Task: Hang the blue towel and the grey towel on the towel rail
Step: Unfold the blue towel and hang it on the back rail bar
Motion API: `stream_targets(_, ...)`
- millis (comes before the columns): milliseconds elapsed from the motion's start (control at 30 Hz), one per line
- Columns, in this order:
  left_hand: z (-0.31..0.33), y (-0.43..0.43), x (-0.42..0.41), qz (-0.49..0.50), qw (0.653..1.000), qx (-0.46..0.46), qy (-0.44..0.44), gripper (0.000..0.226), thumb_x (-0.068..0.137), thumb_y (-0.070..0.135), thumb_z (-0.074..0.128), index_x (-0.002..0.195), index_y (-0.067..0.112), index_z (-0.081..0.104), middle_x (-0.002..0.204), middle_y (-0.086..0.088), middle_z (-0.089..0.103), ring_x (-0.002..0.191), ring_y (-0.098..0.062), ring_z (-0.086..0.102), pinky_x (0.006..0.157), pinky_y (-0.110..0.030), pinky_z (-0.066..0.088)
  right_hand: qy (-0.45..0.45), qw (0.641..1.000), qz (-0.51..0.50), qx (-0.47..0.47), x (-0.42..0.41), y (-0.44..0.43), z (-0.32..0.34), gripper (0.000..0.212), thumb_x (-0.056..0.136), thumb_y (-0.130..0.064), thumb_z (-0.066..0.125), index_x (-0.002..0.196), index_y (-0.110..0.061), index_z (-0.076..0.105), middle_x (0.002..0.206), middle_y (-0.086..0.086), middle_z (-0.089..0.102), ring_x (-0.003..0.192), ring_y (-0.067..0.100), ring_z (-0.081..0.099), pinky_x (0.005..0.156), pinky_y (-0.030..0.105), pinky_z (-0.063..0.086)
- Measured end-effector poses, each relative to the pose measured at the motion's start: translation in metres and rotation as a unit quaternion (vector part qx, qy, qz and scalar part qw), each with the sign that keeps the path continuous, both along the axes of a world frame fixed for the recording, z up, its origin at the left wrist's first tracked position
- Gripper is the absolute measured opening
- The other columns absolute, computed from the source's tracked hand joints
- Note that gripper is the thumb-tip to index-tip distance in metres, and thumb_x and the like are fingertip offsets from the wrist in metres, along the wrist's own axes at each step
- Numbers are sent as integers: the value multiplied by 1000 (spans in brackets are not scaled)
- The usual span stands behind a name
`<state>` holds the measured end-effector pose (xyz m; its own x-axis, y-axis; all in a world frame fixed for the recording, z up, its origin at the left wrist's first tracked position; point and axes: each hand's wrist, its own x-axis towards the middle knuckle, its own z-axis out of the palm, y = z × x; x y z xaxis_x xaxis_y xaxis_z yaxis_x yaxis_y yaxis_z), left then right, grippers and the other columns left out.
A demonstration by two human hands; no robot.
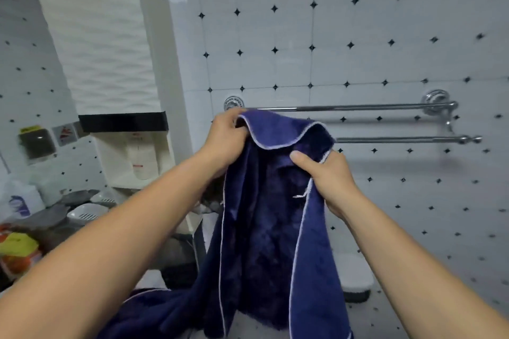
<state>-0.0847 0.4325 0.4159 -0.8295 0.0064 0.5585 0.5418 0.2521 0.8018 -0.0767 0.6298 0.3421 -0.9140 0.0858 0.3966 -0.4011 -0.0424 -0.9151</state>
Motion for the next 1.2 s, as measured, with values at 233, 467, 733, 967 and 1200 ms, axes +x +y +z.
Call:
stream_targets(233, 0, 42, -10, -81, 996, -8, -33, 23, 89, -3, 58, 96, 13, 72, 81, 7, 75, 75, -8, 69, 70, -27, 59, 53, 988, -61, 132, 21, 46, 5, 58, 66, -25, 85, 118, -29, 60, 113, -12, 72, 102, 5, 68, 87, 23, 53)
stream_targets(467, 9, 74, -14, -108, 993, 39, -37, 22, 89, 5, 57, 81, 21, 70, 64, 17, 71, 61, -3, 64, 55, -18, 52, -121, 971, -137, 156, 29, 86, -65, 14, 84, -1, 68, 73, -9, 66, 61, -3, 65, 53, 11, 57, 55, 23, 43)
stream_targets(733, 23, 125, -11, -165, 984, -6, -68, 15, 93, 12, 54, 88, 4, 66, 74, -3, 65, 62, -14, 58, 54, -22, 48, -141, 985, -81, 63, 58, 114, -73, 31, 80, -45, 71, 99, -22, 65, 90, -14, 74, 80, 3, 70, 71, 19, 49)
stream_targets(967, 15, 142, -21, -138, 988, -34, -52, 47, 89, 26, 56, 45, 23, 41, 43, 15, 40, 41, -5, 33, 39, -17, 25, -150, 961, -230, 44, 53, 124, -85, 17, 84, -15, 73, 68, -18, 67, 70, 3, 68, 67, 22, 64, 64, 37, 56)
stream_targets(1200, -17, 121, -39, -121, 985, -101, -63, 17, 89, 4, 60, 90, 17, 72, 89, 5, 68, 78, -7, 60, 72, -19, 47, -166, 931, -321, 58, 59, 183, -62, 15, 84, -13, 70, 70, -8, 69, 66, 8, 62, 63, 20, 55, 61, 32, 45)
